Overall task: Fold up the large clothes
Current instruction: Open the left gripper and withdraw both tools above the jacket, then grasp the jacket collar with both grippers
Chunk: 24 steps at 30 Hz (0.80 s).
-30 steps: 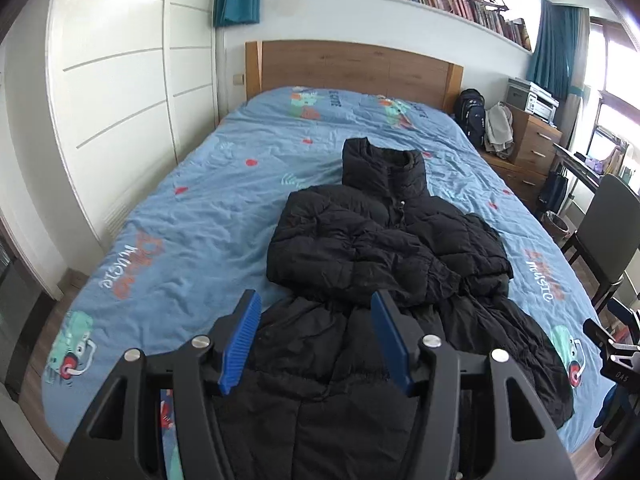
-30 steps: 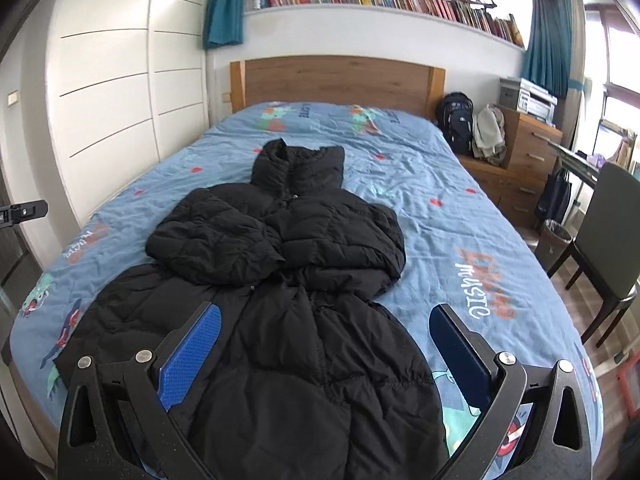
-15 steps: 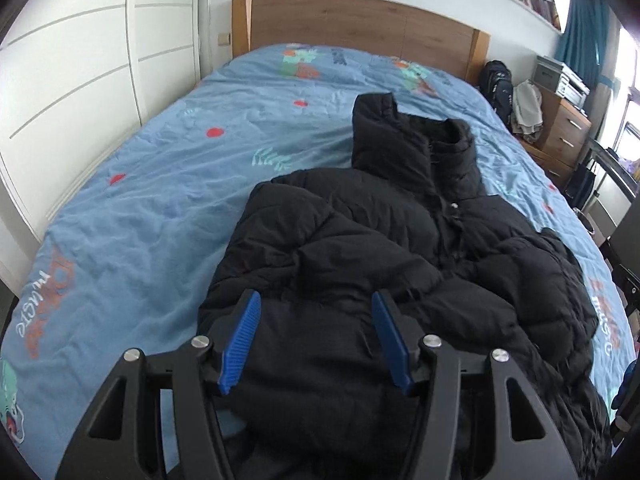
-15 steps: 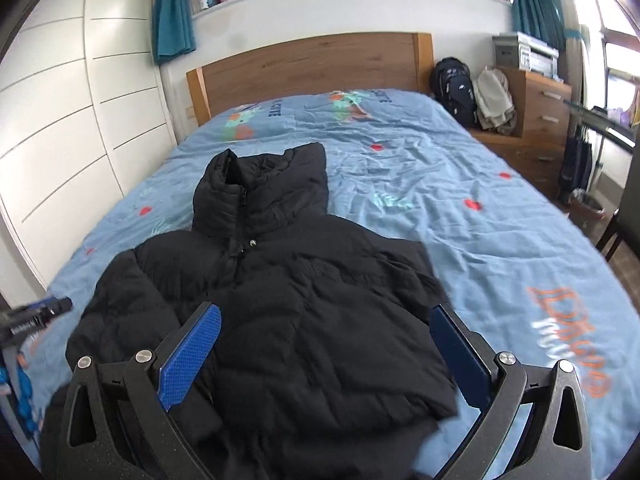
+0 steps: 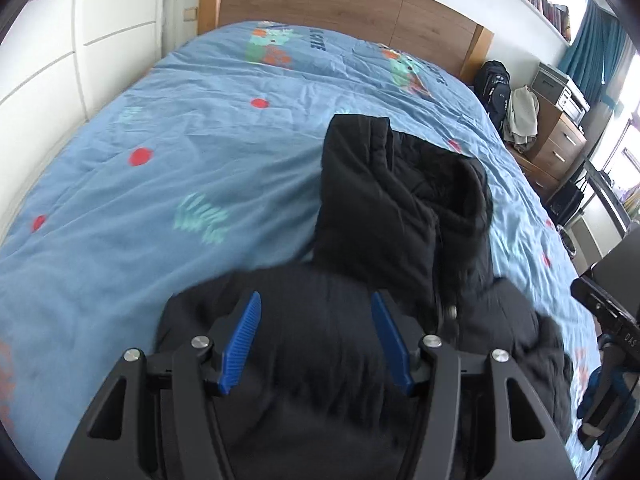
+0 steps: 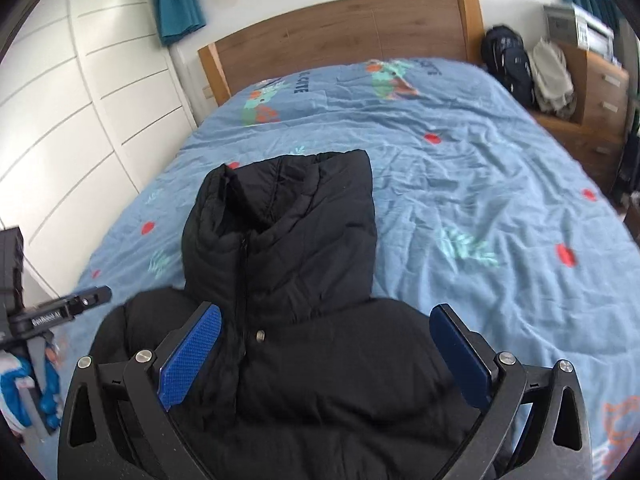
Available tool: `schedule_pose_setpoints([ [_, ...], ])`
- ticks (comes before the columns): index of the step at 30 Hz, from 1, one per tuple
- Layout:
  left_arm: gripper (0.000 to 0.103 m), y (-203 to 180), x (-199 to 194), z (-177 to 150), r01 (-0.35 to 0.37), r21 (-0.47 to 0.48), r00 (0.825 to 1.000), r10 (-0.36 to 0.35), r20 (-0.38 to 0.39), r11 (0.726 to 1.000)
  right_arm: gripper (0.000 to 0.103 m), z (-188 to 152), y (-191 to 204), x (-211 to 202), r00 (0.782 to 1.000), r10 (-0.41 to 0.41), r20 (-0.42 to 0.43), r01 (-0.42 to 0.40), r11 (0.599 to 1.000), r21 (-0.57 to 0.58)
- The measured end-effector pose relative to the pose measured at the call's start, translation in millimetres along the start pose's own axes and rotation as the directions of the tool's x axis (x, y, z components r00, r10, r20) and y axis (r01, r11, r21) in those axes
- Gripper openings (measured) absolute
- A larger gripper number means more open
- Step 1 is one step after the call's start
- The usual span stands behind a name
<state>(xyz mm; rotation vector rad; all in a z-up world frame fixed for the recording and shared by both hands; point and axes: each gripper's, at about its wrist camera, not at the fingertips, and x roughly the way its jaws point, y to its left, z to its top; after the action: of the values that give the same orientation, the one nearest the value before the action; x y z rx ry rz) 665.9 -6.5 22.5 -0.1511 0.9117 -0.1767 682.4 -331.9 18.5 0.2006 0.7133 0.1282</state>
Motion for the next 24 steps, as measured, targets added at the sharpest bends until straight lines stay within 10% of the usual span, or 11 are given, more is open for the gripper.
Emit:
schedule_pose_setpoints([
  [24, 0.056, 16, 183, 66, 0.148, -0.243, 0.984, -0.166, -0.057, 0.959, 0.095, 39, -54, 177, 0.990, 0.117, -0.076, -0.097, 0.969, 0.225],
])
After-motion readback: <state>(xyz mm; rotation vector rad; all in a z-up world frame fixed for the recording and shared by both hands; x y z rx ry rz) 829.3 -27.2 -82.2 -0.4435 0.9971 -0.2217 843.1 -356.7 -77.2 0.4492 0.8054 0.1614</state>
